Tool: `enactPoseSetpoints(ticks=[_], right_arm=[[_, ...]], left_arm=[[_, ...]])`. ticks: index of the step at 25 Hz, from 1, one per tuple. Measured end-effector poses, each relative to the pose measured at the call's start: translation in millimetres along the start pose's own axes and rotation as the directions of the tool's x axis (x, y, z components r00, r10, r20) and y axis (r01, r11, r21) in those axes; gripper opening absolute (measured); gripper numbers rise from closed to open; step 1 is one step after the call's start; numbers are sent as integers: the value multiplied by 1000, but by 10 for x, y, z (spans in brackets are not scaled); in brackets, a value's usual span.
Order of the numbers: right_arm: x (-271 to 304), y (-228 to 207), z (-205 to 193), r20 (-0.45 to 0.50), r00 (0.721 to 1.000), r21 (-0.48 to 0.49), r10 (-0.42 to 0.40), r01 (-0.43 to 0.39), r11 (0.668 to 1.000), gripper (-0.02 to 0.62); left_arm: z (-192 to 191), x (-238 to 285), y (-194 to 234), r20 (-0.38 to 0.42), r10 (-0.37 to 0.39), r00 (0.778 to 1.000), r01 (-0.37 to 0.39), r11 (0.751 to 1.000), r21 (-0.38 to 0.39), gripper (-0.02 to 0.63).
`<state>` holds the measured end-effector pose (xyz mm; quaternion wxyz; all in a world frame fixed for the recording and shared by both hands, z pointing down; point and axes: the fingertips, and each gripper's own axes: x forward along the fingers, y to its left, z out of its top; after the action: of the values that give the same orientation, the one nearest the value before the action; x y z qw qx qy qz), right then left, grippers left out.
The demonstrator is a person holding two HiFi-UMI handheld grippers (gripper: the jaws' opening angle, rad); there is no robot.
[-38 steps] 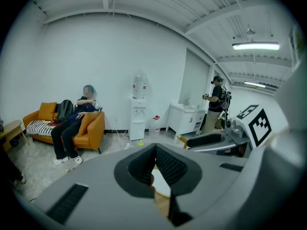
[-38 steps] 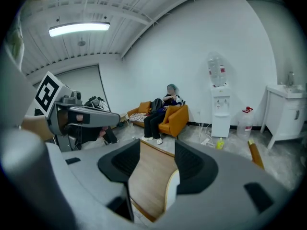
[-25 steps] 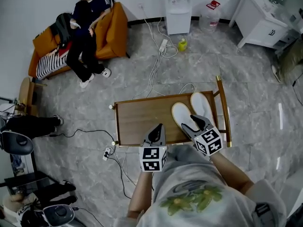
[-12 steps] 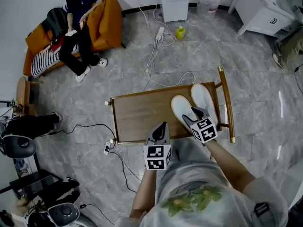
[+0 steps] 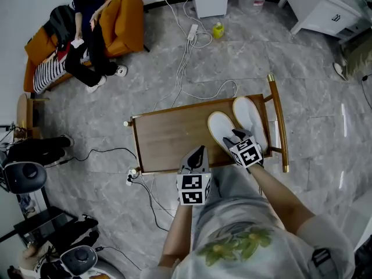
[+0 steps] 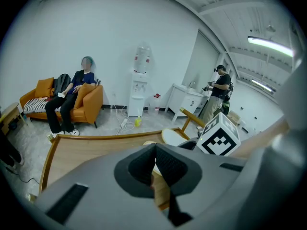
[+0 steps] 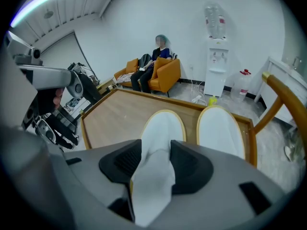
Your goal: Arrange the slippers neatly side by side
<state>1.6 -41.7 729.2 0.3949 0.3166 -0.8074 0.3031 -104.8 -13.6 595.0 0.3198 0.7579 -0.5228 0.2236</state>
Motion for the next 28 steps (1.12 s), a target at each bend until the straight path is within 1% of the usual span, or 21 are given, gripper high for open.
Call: enactPoseSetpoints(ticks=[3,6,9,11,13,18,20,23,26,28], right_arm=[[33,0,-19,-12,1000,6,5,-4,1000,133],[39,-10,-34,-17,1000,30,6,-5,1000,81],[22,-35,-29,-14,1000,74,10,-9,997,49],[14,-61,-23,-13,1000,111,8,-6,994,43],[5,-79,-8,-4,1000,168,11,-10,986,40],[1,-107,91,50,999,315,12,-27,949,38],[-8,-114,115,77,997,375,1,-30,927,39],[-11,-122,148,116,993,464,-14,-42,885,40],[2,-147,200,145,989,521,-40,-42,852,40],[38,-138,214,155,987,541,-51,-41,840,39]], left_arm=[[-48,12,8,-14,0,1000,0,1000,-5,17],[-72,26,5,-25,2,1000,-2,1000,-3,17],[-44,42,28,-27,10,1000,-10,1000,5,17],[-19,43,61,-27,16,1000,-16,1000,5,17],[-17,38,93,-33,21,999,-21,1000,2,17],[-33,49,148,-48,31,998,-30,999,10,17],[-56,48,138,-53,29,998,-28,1000,10,17],[-85,52,116,-61,26,998,-25,1000,15,17],[-108,64,110,-63,21,998,-20,1000,20,17],[-138,65,119,-65,18,998,-17,1000,19,17]])
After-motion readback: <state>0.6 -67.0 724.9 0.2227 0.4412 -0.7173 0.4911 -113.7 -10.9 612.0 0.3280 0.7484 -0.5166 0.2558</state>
